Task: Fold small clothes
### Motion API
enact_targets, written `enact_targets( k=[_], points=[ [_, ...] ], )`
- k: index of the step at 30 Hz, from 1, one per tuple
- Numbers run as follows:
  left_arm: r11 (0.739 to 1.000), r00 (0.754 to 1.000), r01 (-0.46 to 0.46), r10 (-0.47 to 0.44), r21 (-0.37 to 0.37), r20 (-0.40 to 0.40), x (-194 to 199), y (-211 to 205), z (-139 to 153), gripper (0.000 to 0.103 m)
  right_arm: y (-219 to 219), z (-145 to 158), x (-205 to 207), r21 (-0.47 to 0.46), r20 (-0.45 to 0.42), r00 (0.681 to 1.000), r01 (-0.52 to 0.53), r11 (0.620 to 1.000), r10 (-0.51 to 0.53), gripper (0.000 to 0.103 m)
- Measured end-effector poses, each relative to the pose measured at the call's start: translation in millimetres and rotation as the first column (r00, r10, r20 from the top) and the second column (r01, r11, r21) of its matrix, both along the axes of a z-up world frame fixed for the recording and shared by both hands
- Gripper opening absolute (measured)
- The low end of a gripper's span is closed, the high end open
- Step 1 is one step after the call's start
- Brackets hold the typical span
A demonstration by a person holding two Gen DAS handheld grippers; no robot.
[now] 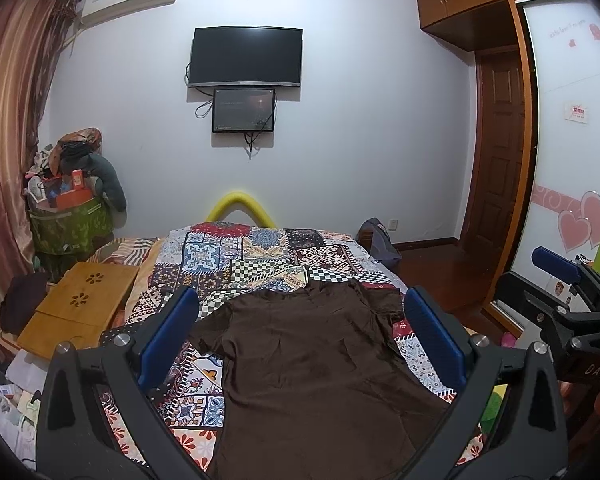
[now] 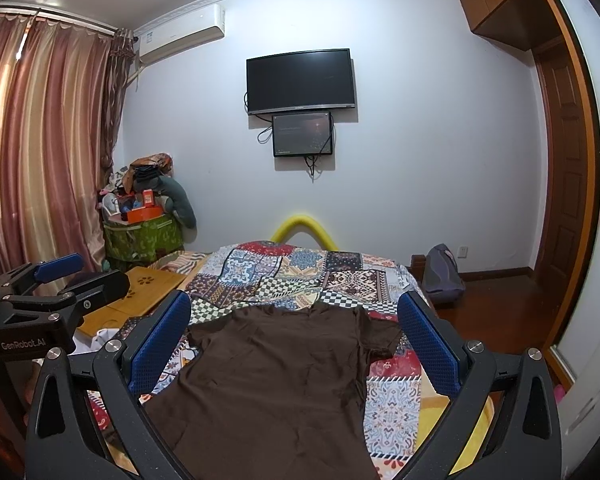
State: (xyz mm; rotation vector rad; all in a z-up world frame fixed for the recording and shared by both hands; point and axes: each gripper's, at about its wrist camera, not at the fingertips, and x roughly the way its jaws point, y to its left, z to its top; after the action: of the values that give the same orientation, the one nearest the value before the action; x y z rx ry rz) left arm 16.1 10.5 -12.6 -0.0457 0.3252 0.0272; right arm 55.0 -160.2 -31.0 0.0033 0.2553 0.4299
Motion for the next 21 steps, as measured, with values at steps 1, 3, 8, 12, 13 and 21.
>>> enact_targets(
  k=[1, 3, 8, 12, 13, 21],
  points=[
    [1.000, 1.000, 0.000, 0.000, 0.000, 0.000, 0, 0, 0, 0.103, 0, 0, 0, 0.000, 0.000, 1.000, -0.001, 1.000, 0.001, 0.103],
    [1.000, 1.000, -0.001, 0.001, 0.002, 0.001, 0, 0, 0, 0.103, 0, -1, 0, 0.001, -0.002, 1.000, -0.002, 1.000, 0.002, 0.103],
    [1.000, 1.000, 0.001, -0.001, 0.009, -0.003, 3, -1, -1, 0.103, 0, -2, 2, 0.003, -0.009, 1.000, -0.001, 1.000, 0.002, 0.103],
    [1.000, 1.000, 0.004, -0.004, 0.003, -0.010, 10, 3, -3, 0.103, 0, -4, 8, 0.001, -0.018, 1.000, -0.003, 1.000, 0.003, 0.103],
    [1.000, 1.000, 0.003, -0.003, -0.001, -0.012, 13, 4, -4, 0.103, 1, -5, 10, -0.001, -0.022, 1.000, -0.004, 1.000, 0.004, 0.103],
    [0.999, 0.998, -0.028, 0.029, 0.020, -0.057, 60, 32, -12, 0.103, 9, -17, 44, -0.024, -0.039, 0.999, -0.022, 0.999, 0.021, 0.103]
  ],
)
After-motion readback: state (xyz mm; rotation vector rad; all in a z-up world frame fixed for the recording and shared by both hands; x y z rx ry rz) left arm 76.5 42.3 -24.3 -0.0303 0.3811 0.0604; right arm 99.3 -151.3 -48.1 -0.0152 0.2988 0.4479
